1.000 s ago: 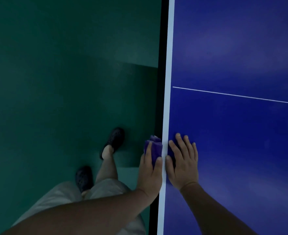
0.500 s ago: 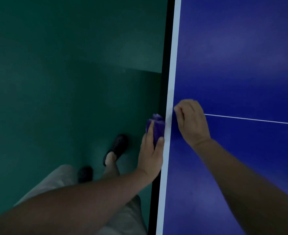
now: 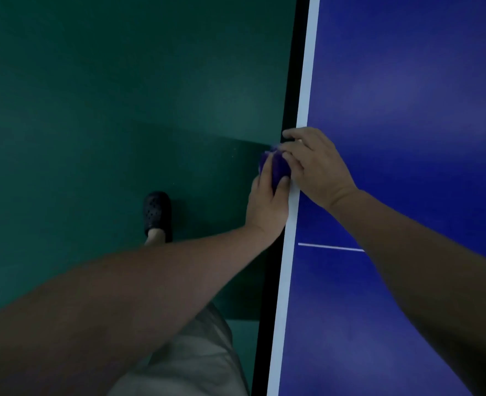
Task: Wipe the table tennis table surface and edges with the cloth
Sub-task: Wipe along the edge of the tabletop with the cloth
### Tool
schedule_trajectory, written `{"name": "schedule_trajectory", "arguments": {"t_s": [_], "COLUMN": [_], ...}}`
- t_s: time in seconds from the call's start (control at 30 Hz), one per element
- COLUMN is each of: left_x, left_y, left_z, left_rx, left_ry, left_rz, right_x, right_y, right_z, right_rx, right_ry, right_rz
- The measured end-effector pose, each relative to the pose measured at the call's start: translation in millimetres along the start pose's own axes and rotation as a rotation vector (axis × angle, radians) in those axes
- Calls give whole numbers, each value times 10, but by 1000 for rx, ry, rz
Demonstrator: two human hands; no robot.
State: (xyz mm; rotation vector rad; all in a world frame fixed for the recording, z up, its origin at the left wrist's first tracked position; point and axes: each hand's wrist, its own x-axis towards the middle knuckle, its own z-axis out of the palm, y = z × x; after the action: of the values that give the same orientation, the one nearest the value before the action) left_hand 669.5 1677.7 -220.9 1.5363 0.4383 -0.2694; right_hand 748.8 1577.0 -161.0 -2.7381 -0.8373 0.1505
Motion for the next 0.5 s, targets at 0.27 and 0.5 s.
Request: {"name": "schedule_trajectory", "arguments": {"t_s": [0.27, 0.5], "left_x": [-948, 355], "left_y": [-290, 264], "left_z": [-81, 26], "left_rx": [26, 60], "left_ry": [-56, 16], "left_rz": [-34, -126], "right_x": [327, 320], "right_y": [545, 583], "right_z": [64, 81], "right_rx": [-164, -146], "right_ry": [-70, 0], "right_rz": [45, 156]}}
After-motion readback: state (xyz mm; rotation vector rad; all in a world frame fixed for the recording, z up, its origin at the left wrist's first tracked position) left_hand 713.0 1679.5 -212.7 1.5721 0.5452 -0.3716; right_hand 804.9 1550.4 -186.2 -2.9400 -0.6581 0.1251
